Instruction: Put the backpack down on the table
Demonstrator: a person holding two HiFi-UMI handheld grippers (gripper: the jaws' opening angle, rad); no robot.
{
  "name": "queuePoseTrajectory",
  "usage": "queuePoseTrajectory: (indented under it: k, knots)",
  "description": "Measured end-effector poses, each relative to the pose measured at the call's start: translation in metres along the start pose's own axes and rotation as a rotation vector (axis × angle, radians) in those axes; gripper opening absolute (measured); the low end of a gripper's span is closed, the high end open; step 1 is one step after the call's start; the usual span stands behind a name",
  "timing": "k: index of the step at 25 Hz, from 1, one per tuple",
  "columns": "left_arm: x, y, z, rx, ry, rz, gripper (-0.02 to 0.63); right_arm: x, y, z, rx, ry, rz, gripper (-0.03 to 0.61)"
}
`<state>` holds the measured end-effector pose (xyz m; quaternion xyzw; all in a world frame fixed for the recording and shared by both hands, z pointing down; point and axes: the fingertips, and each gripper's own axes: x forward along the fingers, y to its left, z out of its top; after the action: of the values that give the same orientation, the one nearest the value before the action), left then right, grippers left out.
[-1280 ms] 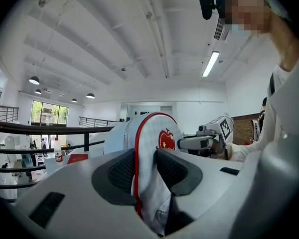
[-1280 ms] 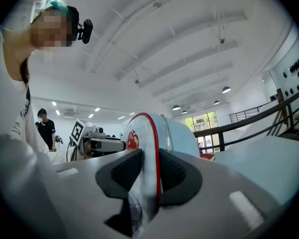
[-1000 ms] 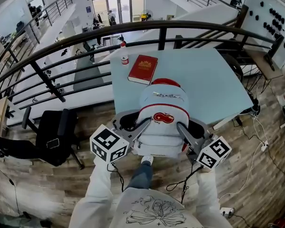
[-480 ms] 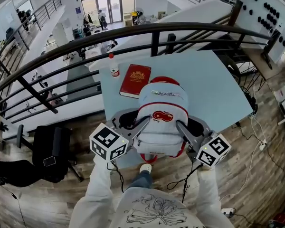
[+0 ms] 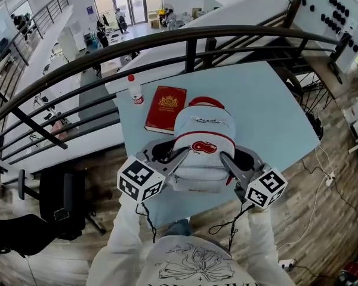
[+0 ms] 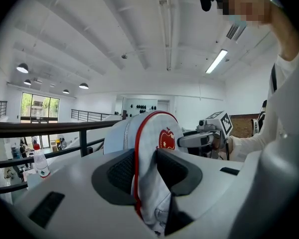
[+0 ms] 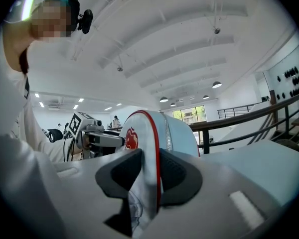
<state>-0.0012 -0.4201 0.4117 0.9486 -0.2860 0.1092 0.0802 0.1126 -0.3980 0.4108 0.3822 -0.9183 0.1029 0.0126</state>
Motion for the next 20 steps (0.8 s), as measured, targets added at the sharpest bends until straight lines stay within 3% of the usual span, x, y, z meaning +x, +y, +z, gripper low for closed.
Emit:
queuePoseTrajectory:
  k: [8, 20]
  knots:
    - [0.029, 0.023, -0.031, 0.010, 0.080, 0.005, 0.130, 0.020, -0.029, -0.035, -0.053, 0.112, -0.051, 0.115]
    - [0.059, 0.033, -0.079, 0.032, 0.162, 0.110, 0.133, 0.032, -0.060, -0.083, -0.231, 0.275, -0.080, 0.123]
